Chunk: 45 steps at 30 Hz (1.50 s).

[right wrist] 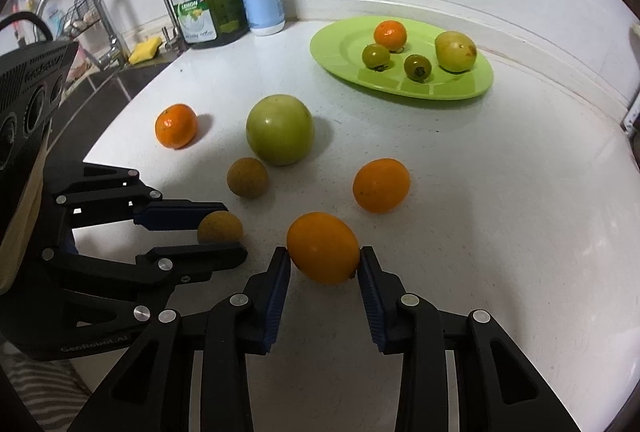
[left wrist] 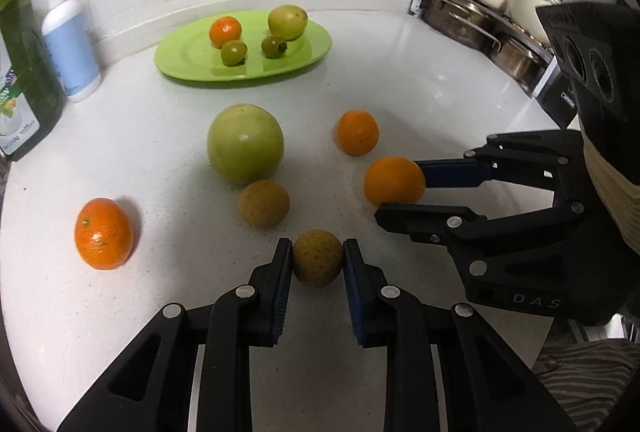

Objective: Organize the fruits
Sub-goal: 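Grasp an orange with the right gripper while the left gripper grasps a brown kiwi, then lift the orange and kiwi and carry them over the green plate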

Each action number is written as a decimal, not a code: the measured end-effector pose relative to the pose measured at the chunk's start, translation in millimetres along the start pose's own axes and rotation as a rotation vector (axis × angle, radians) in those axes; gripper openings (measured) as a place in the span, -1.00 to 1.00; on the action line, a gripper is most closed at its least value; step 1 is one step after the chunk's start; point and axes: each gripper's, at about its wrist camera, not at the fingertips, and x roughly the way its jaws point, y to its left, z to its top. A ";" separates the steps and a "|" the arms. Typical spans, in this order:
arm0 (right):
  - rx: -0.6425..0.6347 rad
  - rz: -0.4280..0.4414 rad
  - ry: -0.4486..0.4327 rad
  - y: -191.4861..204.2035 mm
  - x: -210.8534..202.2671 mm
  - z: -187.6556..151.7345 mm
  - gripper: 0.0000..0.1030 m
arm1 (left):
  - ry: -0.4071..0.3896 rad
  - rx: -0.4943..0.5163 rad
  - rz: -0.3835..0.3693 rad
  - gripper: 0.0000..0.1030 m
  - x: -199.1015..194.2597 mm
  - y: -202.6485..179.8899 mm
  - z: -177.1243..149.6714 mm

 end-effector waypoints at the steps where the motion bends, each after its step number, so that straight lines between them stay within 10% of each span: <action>1: 0.006 -0.004 -0.004 -0.3 -1.6 -0.3 -0.30 | -0.009 -0.001 0.003 -0.50 -3.2 -0.8 0.4; 21: 0.117 -0.055 -0.164 -6.0 -62.2 16.9 -0.30 | -0.169 -0.055 0.061 -0.49 -58.6 0.1 38.5; 45: 0.140 -0.083 -0.259 -55.3 -58.2 130.0 -0.30 | -0.241 -0.083 0.142 -0.49 -47.8 48.9 156.3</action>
